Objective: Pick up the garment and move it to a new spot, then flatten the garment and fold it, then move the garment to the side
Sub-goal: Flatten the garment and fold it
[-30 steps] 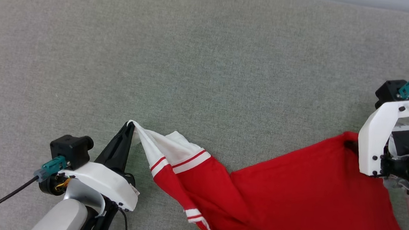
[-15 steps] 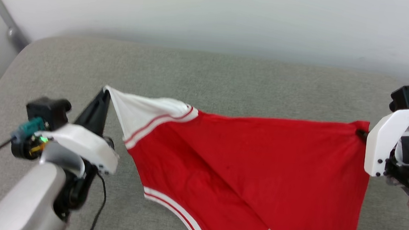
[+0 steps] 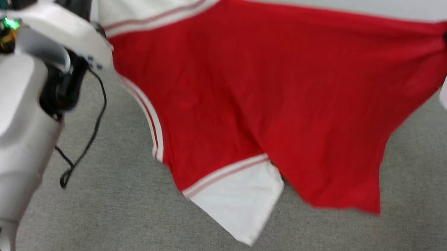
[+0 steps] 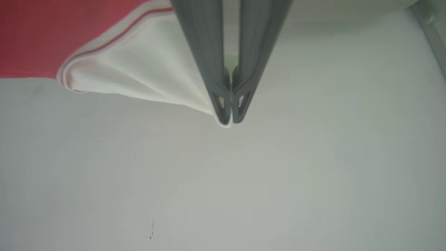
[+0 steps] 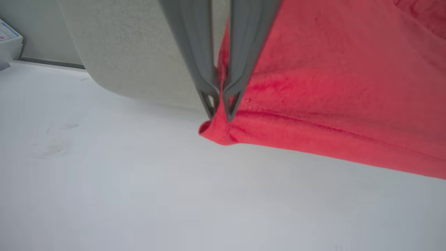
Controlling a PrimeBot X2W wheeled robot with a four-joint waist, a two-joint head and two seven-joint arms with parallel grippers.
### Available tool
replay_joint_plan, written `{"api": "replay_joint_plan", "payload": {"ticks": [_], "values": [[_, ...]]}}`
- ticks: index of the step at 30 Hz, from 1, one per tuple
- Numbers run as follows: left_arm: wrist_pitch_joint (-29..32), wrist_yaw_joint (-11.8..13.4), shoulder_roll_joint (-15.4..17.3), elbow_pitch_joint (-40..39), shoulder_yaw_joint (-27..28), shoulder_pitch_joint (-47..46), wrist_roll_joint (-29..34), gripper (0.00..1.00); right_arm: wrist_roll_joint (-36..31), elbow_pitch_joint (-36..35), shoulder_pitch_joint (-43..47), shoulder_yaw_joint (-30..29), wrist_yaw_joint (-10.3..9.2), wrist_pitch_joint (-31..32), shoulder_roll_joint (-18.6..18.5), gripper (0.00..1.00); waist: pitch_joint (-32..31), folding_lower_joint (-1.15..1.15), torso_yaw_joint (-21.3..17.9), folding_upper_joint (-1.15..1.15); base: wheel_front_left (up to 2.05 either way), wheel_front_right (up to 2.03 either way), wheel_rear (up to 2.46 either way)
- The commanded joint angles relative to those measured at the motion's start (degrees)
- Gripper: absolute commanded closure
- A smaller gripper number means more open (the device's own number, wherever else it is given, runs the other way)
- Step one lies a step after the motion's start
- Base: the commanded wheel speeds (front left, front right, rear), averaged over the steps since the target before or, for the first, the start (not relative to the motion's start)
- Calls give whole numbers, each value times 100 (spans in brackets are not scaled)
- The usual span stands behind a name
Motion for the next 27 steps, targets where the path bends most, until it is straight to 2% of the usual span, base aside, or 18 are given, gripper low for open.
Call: {"api": "replay_joint_plan", "payload": {"ticks": [1,10,19,27], "values": [[-107,-78,-7,256,41,-420,82,100,-142,4,-295,-94,-5,-135,11,100,167,1,-26,0,0,0,0],[-445,-506,-4,1209,21,-2231,348,100,-602,8,-1483,-384,-6,-602,111,100,853,1,-68,0,0,0,0],[-661,-668,272,1627,180,-3741,531,100,-880,78,-2772,-487,-7,-1132,206,100,1850,1,-218,0,0,0,0],[-800,-798,343,1886,238,-4562,570,100,-1014,384,-3806,-340,-7,-1653,283,100,2696,1,-265,0,0,0,0]]}}
